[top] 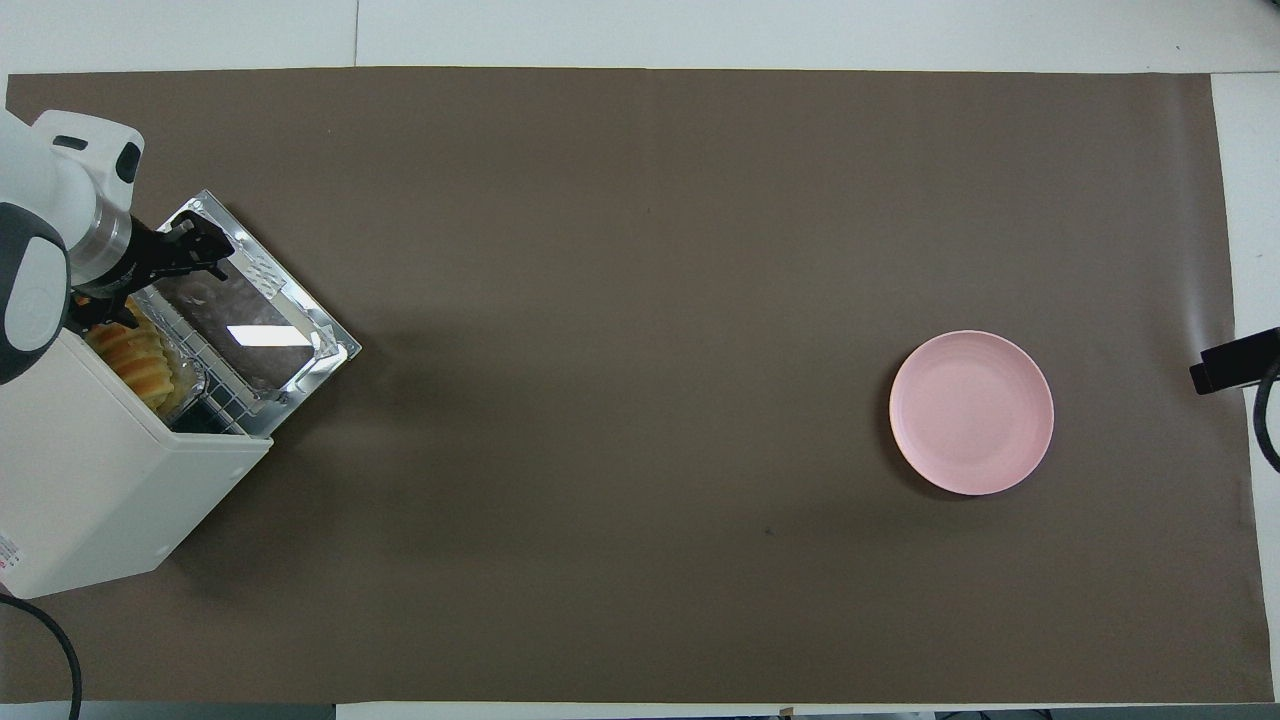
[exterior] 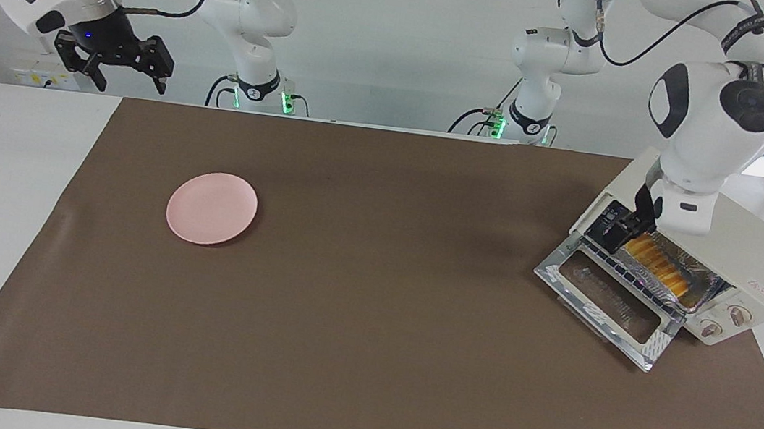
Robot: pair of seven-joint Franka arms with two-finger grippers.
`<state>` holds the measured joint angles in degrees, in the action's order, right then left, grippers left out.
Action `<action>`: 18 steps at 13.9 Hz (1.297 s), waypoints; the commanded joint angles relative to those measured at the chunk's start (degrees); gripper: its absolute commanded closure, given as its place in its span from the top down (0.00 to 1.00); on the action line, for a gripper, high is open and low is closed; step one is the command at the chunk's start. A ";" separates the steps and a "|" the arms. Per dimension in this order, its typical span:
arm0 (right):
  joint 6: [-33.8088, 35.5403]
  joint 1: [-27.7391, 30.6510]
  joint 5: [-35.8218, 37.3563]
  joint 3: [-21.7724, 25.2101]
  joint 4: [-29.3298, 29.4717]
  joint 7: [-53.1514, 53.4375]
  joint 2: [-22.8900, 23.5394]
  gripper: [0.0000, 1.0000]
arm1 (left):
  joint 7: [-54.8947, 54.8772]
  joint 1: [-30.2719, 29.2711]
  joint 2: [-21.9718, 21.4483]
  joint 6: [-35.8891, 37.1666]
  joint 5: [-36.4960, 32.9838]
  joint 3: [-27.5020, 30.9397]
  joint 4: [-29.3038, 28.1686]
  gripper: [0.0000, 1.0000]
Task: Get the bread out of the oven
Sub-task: 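Reach the left gripper into the toaster oven and grasp the foil tray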
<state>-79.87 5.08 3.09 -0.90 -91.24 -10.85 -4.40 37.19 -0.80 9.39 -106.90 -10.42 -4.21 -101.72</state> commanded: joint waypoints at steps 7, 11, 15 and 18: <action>1.12 0.63 -0.10 -0.33 0.54 -0.84 -0.17 1.00 | 9.82 -2.19 -1.93 -11.91 -2.41 -0.10 -12.45 1.00; 1.12 0.63 -0.10 -0.41 0.54 -0.84 -0.17 1.00 | 10.01 -1.84 -1.04 -12.63 -2.41 -0.10 -12.97 0.82; 1.12 0.63 -0.10 -0.41 0.54 -0.84 -0.17 1.00 | 9.75 1.23 0.10 -10.18 -5.57 -0.10 -9.56 1.00; 1.12 0.63 -0.10 -0.33 0.54 -0.84 -0.17 1.00 | 9.66 2.74 0.19 -9.46 -6.98 -0.18 -9.63 1.00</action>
<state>-79.87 5.08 3.09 -0.90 -91.24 -10.85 -4.40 45.79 0.62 9.87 -115.70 -15.57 -4.91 -110.38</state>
